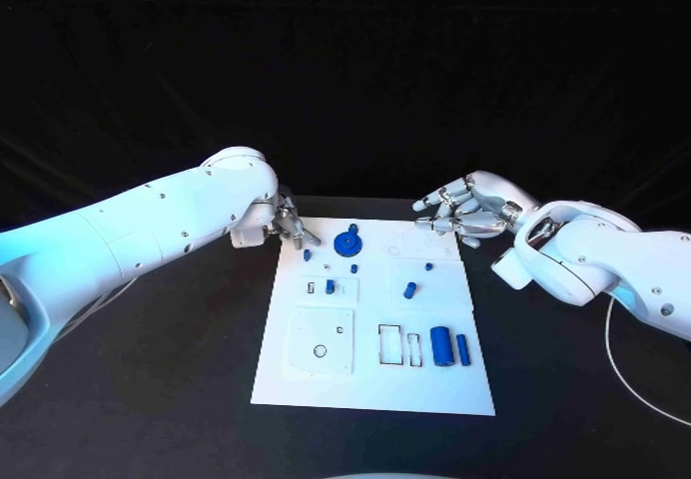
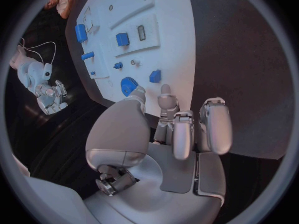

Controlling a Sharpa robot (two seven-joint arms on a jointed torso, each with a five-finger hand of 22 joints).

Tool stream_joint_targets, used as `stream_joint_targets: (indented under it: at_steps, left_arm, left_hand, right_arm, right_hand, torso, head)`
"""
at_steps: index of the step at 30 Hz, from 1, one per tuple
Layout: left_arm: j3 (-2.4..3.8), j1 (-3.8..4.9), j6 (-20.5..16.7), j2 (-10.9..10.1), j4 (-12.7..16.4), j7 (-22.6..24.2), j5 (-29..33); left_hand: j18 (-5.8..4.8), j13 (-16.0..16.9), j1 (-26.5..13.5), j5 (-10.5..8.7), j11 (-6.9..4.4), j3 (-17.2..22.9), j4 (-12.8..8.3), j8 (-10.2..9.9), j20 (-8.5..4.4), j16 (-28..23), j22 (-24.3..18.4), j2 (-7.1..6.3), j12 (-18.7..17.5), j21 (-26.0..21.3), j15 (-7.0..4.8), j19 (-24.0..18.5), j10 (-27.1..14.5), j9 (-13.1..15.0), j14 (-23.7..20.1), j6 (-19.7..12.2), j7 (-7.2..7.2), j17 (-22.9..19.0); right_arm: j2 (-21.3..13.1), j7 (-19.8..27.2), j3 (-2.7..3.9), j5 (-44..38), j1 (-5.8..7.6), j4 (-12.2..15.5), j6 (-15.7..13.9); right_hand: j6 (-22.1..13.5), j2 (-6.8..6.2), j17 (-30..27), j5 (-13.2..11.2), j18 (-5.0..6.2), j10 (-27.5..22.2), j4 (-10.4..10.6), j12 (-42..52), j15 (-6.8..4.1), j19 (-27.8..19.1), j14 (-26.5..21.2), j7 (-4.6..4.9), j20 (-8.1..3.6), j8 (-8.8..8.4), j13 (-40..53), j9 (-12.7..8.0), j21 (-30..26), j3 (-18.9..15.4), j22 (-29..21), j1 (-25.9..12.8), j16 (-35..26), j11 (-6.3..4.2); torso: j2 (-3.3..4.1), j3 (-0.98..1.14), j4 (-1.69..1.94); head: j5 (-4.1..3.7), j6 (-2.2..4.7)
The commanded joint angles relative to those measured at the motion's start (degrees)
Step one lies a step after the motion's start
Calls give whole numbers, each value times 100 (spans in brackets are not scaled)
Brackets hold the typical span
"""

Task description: Assemble the parts on the task board

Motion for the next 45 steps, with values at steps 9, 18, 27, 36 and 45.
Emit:
stream_joint_targets:
  at_steps: [9,18,27,36,45]
  left_arm:
    - [-3,-10,567,32,14,54,35]
    - [-5,-16,581,32,26,32,39]
    - [-6,-31,436,58,5,41,39]
    - [-7,-56,371,89,-30,21,39]
    - [-8,-60,428,99,-45,-6,40]
  left_hand:
    - [-3,85,96,23,-52,-89,-23,120,-45,14,247,161,127,76,-73,82,137,9,593,174,-69,1508]
    - [-8,96,254,29,-78,-87,-58,169,-70,14,273,210,144,91,-97,94,162,38,593,205,-96,1508]
    - [-9,88,370,29,-89,-51,-66,199,-83,14,279,302,143,90,-108,96,168,60,593,202,-107,1508]
    - [-9,87,417,23,-93,-33,-73,208,-88,14,280,333,143,88,-111,96,170,69,593,195,-111,1508]
    - [-10,87,485,9,-99,-11,-95,230,-93,14,289,355,145,92,-117,99,173,85,593,195,-119,1508]
  right_arm:
    - [8,51,1,2,-5,1,72]
    - [10,52,1,2,-5,-1,74]
    - [16,55,1,3,-5,-4,80]
    - [16,67,1,8,-5,-2,77]
    - [15,66,1,13,-5,-2,84]
  right_hand:
    - [45,1,-4,36,89,-6,45,-22,-3,-43,244,-2,15,25,-6,-1,-19,2,-7,-40,-15,-26]
    - [45,1,-4,36,89,-6,45,-22,-3,-43,244,-2,15,25,-6,-1,-19,2,-7,-40,-15,-26]
    - [45,5,-8,43,90,-7,46,-22,-4,-43,243,-2,14,25,-7,-1,-22,3,-11,-36,-18,-27]
    - [45,10,-13,52,91,-7,48,-22,-4,-44,242,-3,14,25,-8,-1,-25,4,-15,-30,-22,-28]
    - [45,10,-13,52,91,-7,48,-22,-4,-44,242,-3,14,25,-8,-1,-25,4,-15,-30,-22,-28]
  torso:
    - [-5,3,3]
    - [-4,0,1]
    - [0,-3,1]
    - [-1,1,0]
    - [-3,3,3]
  head:
    - [7,-13]
    - [7,-13]
    - [1,-19]
    - [-8,-34]
    - [-14,-45]
